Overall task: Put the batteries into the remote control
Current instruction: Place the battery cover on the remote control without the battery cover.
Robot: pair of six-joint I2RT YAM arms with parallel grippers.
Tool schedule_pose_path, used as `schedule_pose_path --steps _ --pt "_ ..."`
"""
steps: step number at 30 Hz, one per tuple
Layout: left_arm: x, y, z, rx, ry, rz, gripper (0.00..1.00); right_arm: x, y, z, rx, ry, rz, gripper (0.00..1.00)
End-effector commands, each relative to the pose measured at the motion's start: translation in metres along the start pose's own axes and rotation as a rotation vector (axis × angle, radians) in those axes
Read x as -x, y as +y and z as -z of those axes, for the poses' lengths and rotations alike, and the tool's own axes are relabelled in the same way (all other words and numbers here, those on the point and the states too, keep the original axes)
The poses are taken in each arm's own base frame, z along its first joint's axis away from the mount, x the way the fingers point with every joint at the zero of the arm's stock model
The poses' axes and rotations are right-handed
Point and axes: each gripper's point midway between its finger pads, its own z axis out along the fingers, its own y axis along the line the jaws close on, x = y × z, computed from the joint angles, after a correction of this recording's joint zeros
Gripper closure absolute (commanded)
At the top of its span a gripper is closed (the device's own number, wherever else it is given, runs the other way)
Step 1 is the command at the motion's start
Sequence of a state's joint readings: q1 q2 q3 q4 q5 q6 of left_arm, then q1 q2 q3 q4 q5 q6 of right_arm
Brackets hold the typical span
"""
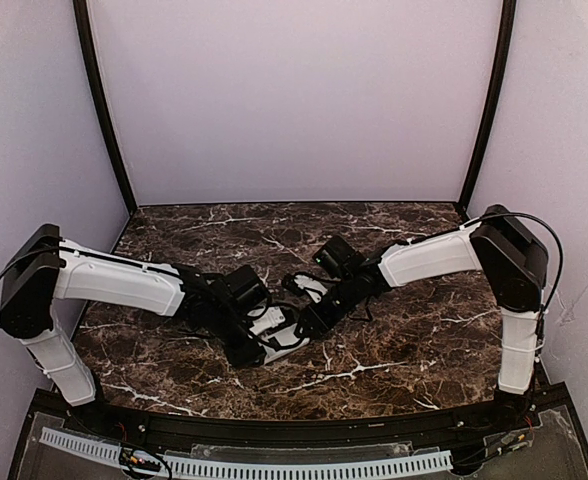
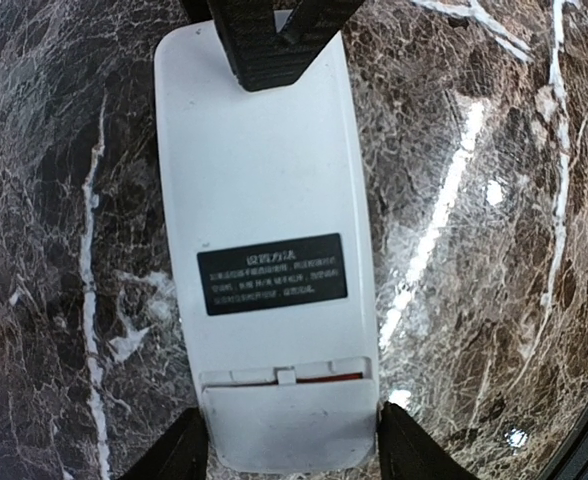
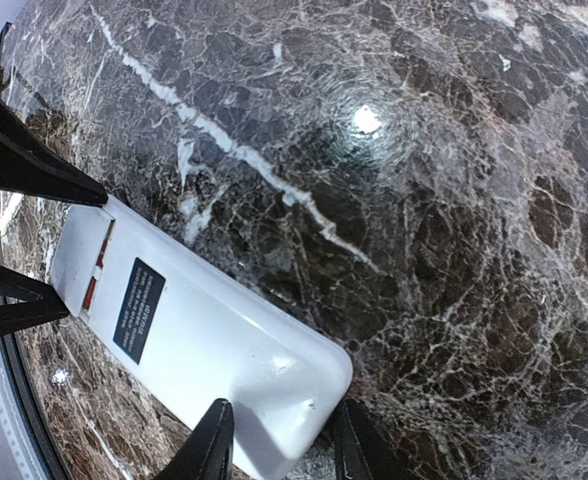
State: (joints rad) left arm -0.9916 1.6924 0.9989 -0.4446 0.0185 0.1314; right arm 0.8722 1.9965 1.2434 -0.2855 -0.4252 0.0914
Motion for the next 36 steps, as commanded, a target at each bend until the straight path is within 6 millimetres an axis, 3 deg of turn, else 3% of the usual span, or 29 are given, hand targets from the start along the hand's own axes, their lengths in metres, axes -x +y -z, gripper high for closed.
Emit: schedule_pose_path --steps 1,9,15,23,29,36 --pt "-0.005 0.003 -0.002 0.004 0.036 0.001 0.41 -0.015 -0.006 -0.003 -0.048 0.053 -0.012 0.67" --pt "0.001 0.003 0.004 0.000 0.005 0.002 0.35 -0.016 -0.006 -0.004 -0.048 0.056 -0.011 0.67" --pt "0.015 0.006 0.017 0.018 -0.064 0.003 0.24 -0.015 -0.006 -0.004 -0.047 0.054 -0.011 0.67" --pt "0.030 0.017 0.042 0.093 -0.200 0.002 0.02 -0.010 -0.007 -0.004 -0.052 0.049 0.002 0.66" --pt "0.030 0.023 0.078 0.162 -0.376 -0.038 0.01 -0.003 -0.006 -0.004 -0.055 0.042 0.027 0.61" --pt "0.015 0.021 0.085 0.187 -0.414 -0.118 0.01 0.005 -0.006 -0.007 -0.049 0.040 0.046 0.54"
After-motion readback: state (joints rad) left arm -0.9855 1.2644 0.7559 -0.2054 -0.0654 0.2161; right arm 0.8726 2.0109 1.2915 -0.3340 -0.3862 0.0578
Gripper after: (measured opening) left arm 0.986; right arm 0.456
